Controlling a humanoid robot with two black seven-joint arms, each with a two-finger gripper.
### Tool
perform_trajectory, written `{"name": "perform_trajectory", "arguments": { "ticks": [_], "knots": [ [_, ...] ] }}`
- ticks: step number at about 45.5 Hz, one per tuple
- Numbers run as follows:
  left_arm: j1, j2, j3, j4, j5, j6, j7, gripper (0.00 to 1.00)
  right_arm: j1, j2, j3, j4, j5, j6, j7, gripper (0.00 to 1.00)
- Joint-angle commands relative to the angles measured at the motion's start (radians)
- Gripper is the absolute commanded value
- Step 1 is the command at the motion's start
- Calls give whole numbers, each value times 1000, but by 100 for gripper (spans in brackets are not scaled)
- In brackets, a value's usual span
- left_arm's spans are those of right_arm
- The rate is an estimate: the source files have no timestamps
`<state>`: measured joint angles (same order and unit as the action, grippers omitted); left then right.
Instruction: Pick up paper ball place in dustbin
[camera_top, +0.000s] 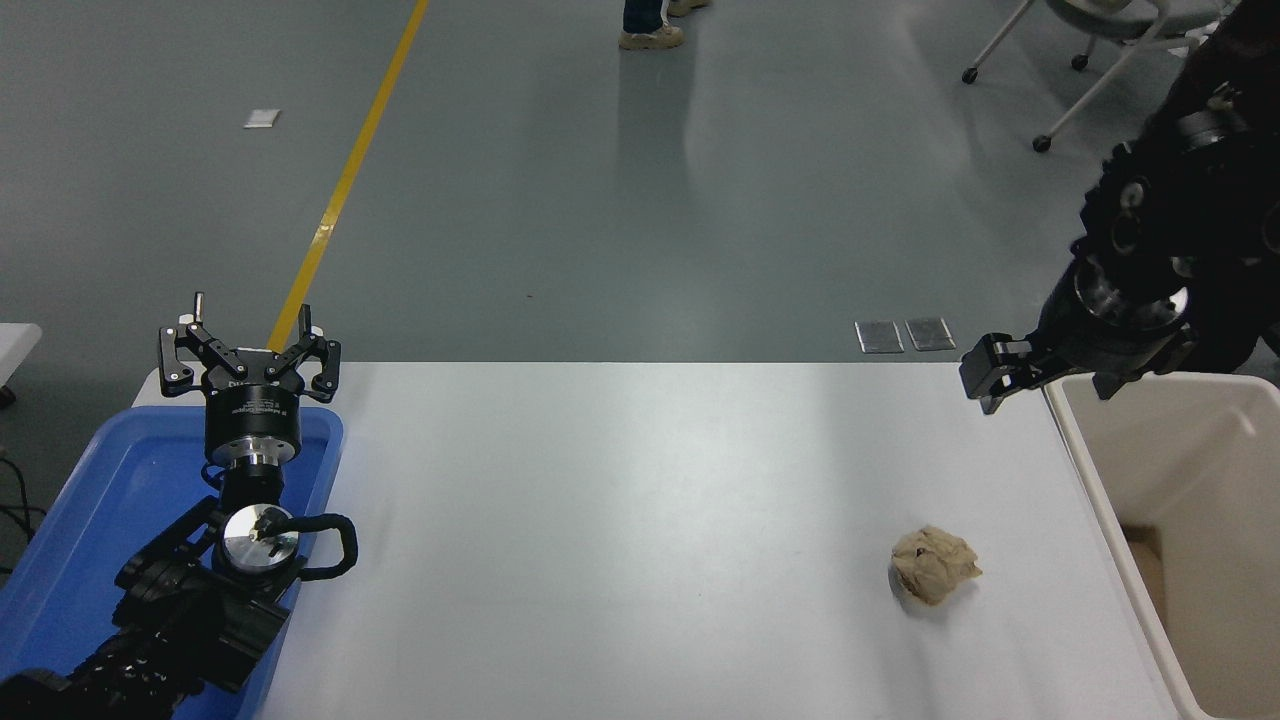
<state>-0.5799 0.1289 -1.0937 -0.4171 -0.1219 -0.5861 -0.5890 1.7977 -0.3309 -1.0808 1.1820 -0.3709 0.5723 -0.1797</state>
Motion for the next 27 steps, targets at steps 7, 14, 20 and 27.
{"name": "perform_trajectory", "arguments": {
  "ticks": [7, 14, 20, 27],
  "knots": [
    [0, 0, 0, 0, 1, 0, 0, 99, -349, 21, 160, -148, -83, -118, -1, 100],
    [0, 0, 0, 0, -1, 0, 0, 99, -423, 27, 171, -200, -85, -158, 0, 100],
    [0, 0, 0, 0, -1, 0, 0, 99, -477, 27, 237, -202, -85, -184, -1, 100],
    [-1, 0, 0, 0, -1, 0, 0, 99, -514, 26, 265, -206, -83, -206, -1, 100]
  ]
}}
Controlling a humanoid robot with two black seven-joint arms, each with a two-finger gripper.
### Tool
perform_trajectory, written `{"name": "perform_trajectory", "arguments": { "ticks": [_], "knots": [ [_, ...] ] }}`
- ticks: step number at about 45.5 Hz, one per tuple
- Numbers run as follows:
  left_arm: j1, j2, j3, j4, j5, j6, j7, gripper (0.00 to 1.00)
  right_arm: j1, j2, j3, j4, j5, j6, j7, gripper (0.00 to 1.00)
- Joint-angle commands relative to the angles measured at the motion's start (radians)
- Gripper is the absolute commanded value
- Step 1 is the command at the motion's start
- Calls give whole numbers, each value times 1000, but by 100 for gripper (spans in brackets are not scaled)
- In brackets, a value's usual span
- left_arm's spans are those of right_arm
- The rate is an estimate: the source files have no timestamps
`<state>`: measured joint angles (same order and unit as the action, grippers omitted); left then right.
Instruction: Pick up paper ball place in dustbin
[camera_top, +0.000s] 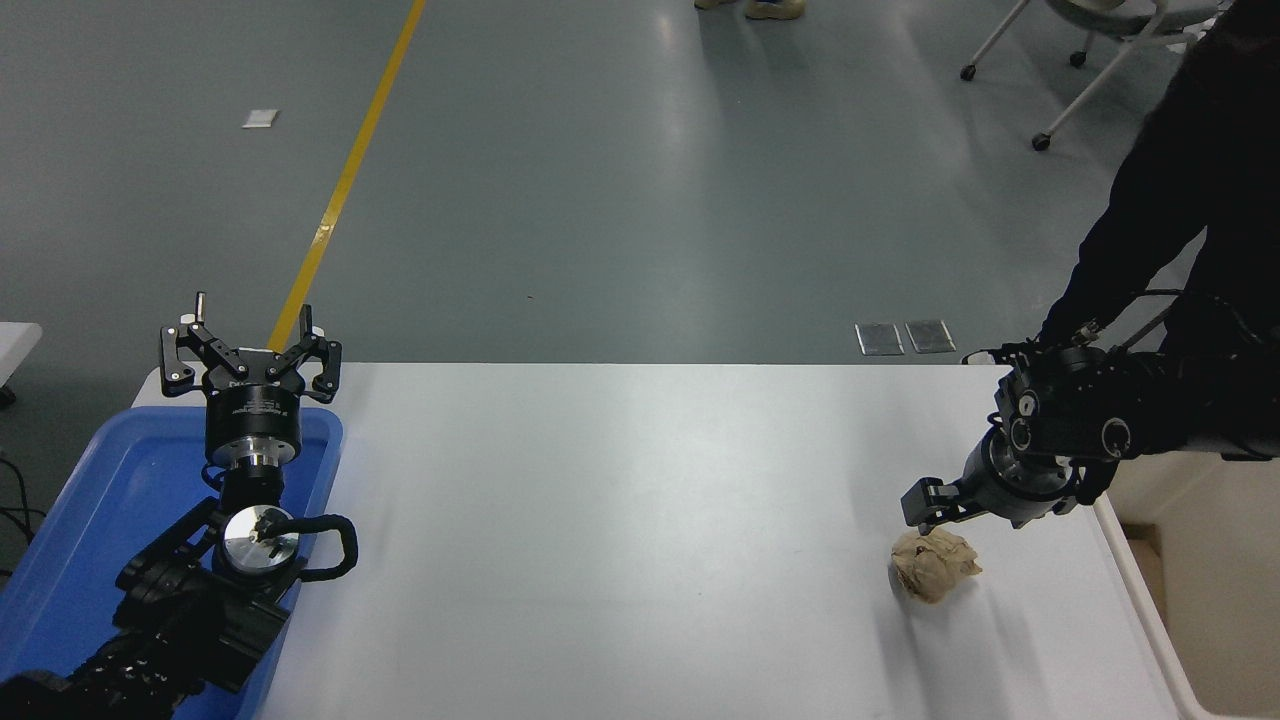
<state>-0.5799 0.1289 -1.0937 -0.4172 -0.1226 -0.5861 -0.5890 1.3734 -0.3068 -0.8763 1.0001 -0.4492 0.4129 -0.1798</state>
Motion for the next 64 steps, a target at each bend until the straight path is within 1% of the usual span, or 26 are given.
{"name": "perform_trajectory", "arguments": {
  "ticks": [1, 15, 18, 19, 20, 21, 22, 23, 24, 26, 28, 29, 30, 31, 35, 40, 45, 51, 54, 58, 64],
  "knots": [
    [0, 0, 0, 0, 0, 0, 0, 99, -93, 2, 60, -25, -5, -54, -1, 100],
    [0, 0, 0, 0, 0, 0, 0, 99, -162, 2, 66, -71, -19, -132, 0, 100],
    [0, 0, 0, 0, 0, 0, 0, 99, -171, 2, 66, -72, -22, -155, 2, 97],
    [0, 0, 0, 0, 0, 0, 0, 99, -171, 2, 66, -72, -22, -160, 3, 95],
    [-1, 0, 0, 0, 0, 0, 0, 99, -172, 2, 68, -72, -20, -166, 6, 89],
    [-1, 0, 0, 0, 0, 0, 0, 99, -172, 0, 69, -72, -19, -172, 13, 80],
    [-1, 0, 0, 0, 0, 0, 0, 99, -175, -2, 71, -72, -17, -186, 32, 64],
    [0, 0, 0, 0, 0, 0, 0, 99, -178, -2, 71, -72, -16, -193, 48, 52],
    [-1, 0, 0, 0, 0, 0, 0, 99, -178, 0, 69, -72, -17, -198, 63, 44],
    [0, 0, 0, 0, 0, 0, 0, 99, -180, 0, 69, -72, -20, -207, 86, 35],
    [-1, 0, 0, 0, 0, 0, 0, 99, -178, -2, 69, -74, -13, -209, 91, 30],
    [-1, 0, 0, 0, 0, 0, 0, 99, -175, -3, 69, -72, -11, -207, 92, 21],
    [0, 0, 0, 0, 0, 0, 0, 99, -172, -6, 69, -72, -10, -207, 94, 2],
    [0, 0, 0, 0, 0, 0, 0, 99, -171, -9, 69, -72, -6, -207, 95, 0],
    [0, 0, 0, 0, 0, 0, 0, 99, -148, -26, 68, -60, 1, -197, 95, 0],
    [0, 0, 0, 0, 1, 0, 0, 99, -53, -84, 39, 20, 1, -189, 94, 0],
    [-1, 0, 0, 0, 1, 0, 0, 99, 133, -178, -50, 155, 3, -160, 94, 0],
    [-1, 0, 0, 0, 1, 0, 0, 99, 381, -255, -185, 296, 4, -99, 94, 0],
    [0, 0, 0, 0, 1, 0, 0, 99, 521, -285, -234, 362, 24, -71, 94, 0],
    [-1, 0, 0, 0, 1, 0, 0, 99, 703, -310, -302, 434, 61, -26, 94, 0],
    [-1, 0, 0, 0, 1, 0, 0, 99, 918, -305, -406, 471, 61, 58, 95, 0]
  ]
}}
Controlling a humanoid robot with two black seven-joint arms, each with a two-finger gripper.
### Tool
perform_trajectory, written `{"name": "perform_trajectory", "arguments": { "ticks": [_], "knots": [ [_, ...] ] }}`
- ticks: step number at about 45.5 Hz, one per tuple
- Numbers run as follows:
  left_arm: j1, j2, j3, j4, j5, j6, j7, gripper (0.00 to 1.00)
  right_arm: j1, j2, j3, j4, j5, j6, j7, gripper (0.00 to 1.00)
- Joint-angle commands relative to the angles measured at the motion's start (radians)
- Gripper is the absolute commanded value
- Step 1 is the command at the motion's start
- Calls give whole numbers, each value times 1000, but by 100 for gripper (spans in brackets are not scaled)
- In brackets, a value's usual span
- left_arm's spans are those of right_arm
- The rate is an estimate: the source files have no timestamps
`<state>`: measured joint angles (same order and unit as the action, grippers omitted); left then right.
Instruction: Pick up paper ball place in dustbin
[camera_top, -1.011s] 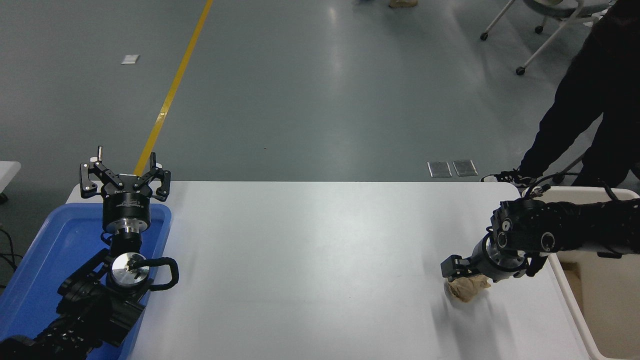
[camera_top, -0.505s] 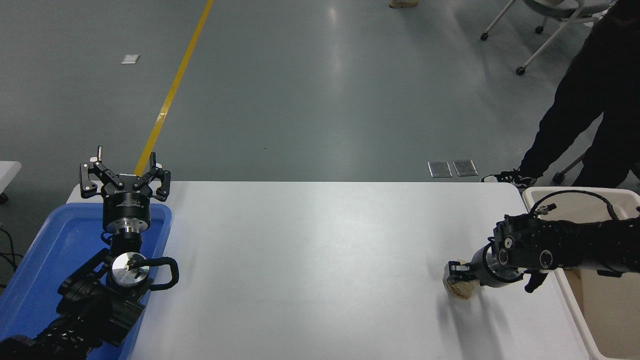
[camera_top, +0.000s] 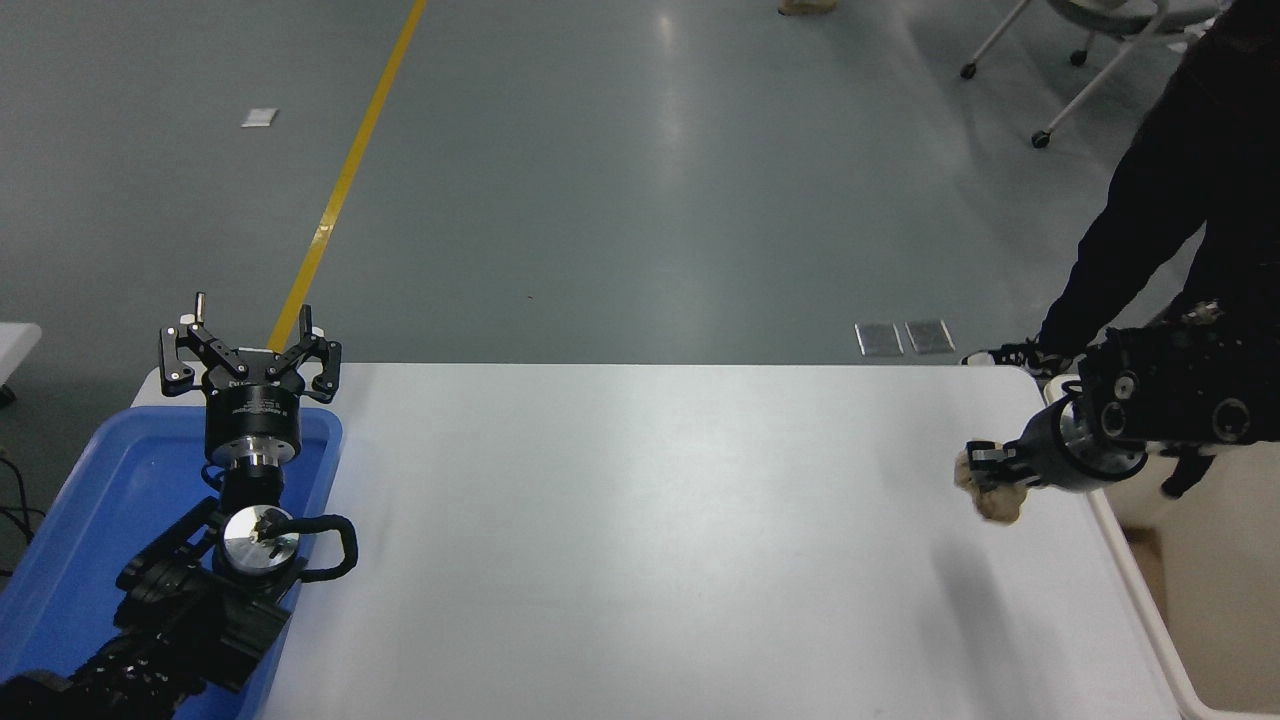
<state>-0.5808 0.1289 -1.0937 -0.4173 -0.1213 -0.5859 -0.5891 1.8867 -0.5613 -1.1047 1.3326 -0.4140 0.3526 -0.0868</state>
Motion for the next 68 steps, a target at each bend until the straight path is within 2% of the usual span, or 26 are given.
{"name": "perform_trajectory", "arguments": {
  "ticks": [1, 11, 23, 31, 36, 44, 50, 56, 62, 68],
  "knots": [
    [-1, 0, 0, 0, -1, 0, 0, 99, 428, -49, -182, 138, 27, 129, 2, 0],
    [-1, 3, 0, 0, -1, 0, 0, 99, 555, -34, -202, 151, 27, 198, 1, 0],
    [-1, 3, 0, 0, -1, 0, 0, 99, 578, -45, -325, 135, 26, 192, 1, 0],
    [-1, 3, 0, 0, -1, 0, 0, 99, 528, -150, -420, 25, -9, 163, 2, 0],
    [-1, 3, 0, 0, -1, 0, 0, 99, 413, -235, -405, -102, -75, 120, 2, 0],
    [-1, 3, 0, 0, -1, 0, 0, 99, 100, -307, -373, -328, -97, -72, 9, 0],
    [-1, 3, 0, 0, -1, 0, 0, 99, -183, -408, -198, -473, -91, -176, 15, 0],
    [-1, 3, 0, 0, -1, 0, 0, 99, -545, -407, 78, -647, -75, -196, 15, 0],
    [1, 3, 0, 0, -1, 0, 0, 99, -869, -347, 392, -762, -43, -239, 10, 0],
    [1, 3, 0, 0, -1, 0, -1, 99, -1093, -198, 580, -930, 38, -307, 9, 0]
  ]
}}
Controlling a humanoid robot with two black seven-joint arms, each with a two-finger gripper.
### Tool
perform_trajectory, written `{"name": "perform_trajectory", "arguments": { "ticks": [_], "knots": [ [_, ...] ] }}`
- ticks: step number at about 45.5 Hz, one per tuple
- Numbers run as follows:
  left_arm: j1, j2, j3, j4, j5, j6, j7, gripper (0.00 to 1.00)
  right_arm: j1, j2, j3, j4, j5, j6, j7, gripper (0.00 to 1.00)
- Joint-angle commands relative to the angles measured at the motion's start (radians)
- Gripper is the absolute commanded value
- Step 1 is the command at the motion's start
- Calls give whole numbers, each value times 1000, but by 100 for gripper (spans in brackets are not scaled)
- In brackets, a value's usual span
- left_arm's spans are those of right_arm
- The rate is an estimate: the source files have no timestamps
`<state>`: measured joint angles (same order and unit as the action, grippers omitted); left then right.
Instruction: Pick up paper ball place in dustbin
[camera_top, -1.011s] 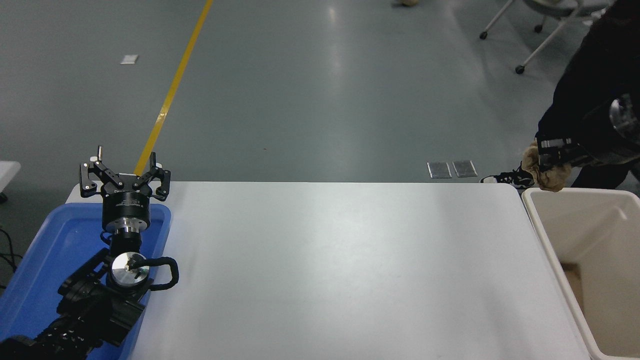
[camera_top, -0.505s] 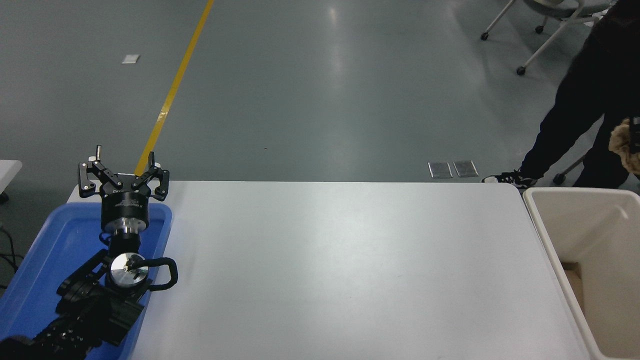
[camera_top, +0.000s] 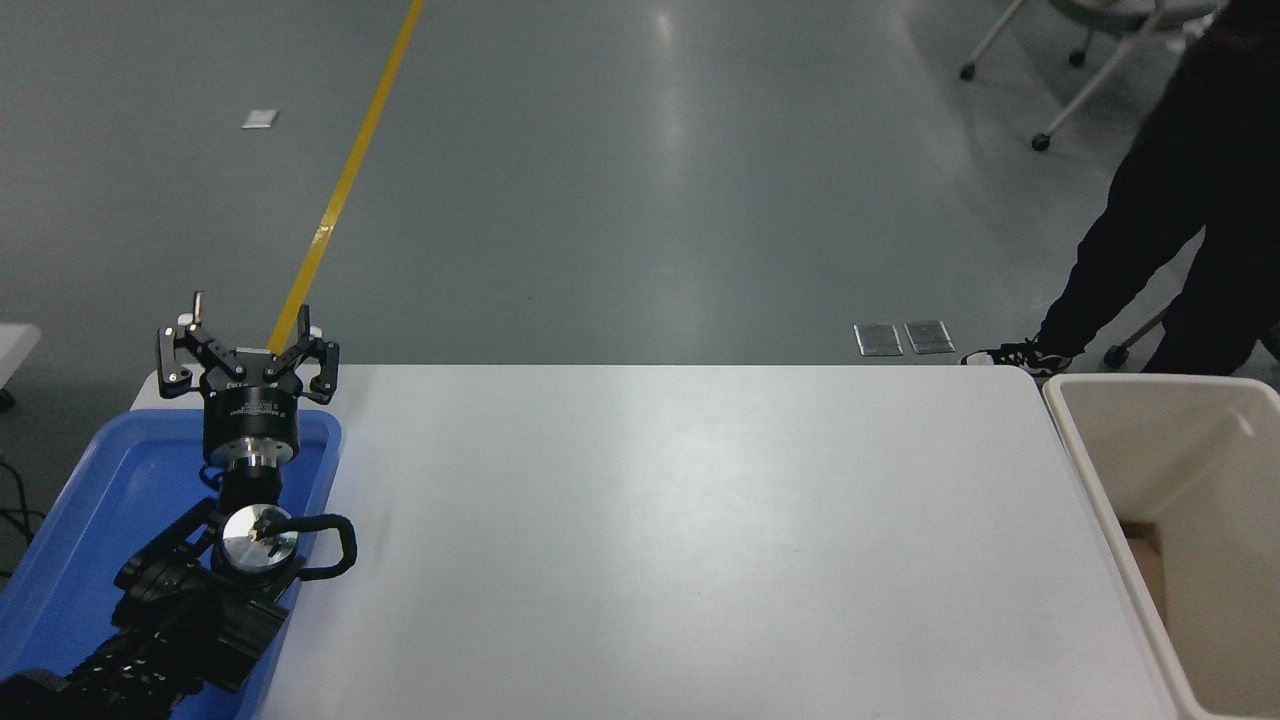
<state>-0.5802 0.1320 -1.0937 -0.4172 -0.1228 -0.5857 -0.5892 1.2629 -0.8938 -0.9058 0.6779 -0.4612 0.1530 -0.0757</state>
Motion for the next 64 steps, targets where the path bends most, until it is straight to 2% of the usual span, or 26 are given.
{"name": "perform_trajectory", "arguments": {
  "ticks": [1, 4, 8, 15, 24, 25, 26, 28, 29, 37, 43, 49, 58, 64],
  "knots": [
    [0, 0, 0, 0, 0, 1, 0, 99, -493, 163, 395, -300, 104, -115, -3, 0],
    [-1, 0, 0, 0, 0, 0, 0, 99, -542, 251, 403, -360, 183, -136, -3, 0],
    [0, 0, 0, 0, 0, 0, 0, 99, -585, 311, 404, -376, 257, -165, -3, 0],
    [0, 0, 0, 0, 0, 1, -1, 99, -619, 391, 406, -377, 274, -213, -4, 0],
    [-1, 0, 0, 0, 0, 0, -1, 99, -623, 417, 409, -377, 276, -234, -4, 0],
    [0, 0, 0, 0, 0, 0, 0, 99, -622, 417, 409, -379, 276, -236, -4, 6],
    [0, 0, 0, 0, 0, 1, -1, 99, -617, 414, 410, -379, 277, -236, -4, 27],
    [0, 0, 0, 0, 0, 1, -1, 99, -608, 411, 413, -374, 279, -236, -4, 93],
    [0, 0, 0, 0, 0, 0, -1, 99, -606, 411, 415, -371, 279, -233, -6, 100],
    [0, 0, 0, 0, 0, 1, -1, 99, -573, 380, 410, -357, 277, -233, -4, 100],
    [0, 0, 0, 0, 0, 0, 0, 99, -527, 351, 371, -290, 228, -233, -4, 100],
    [-1, 0, 0, 0, 0, 0, 0, 99, -407, 236, 301, -117, 109, -239, -6, 100],
    [-1, -3, 0, 0, 2, 0, 0, 99, -171, 47, 292, 138, 21, -210, -7, 100],
    [-1, -3, 0, 0, 2, 0, 0, 99, 37, -25, 231, 290, -39, -86, -7, 100]
  ]
}}
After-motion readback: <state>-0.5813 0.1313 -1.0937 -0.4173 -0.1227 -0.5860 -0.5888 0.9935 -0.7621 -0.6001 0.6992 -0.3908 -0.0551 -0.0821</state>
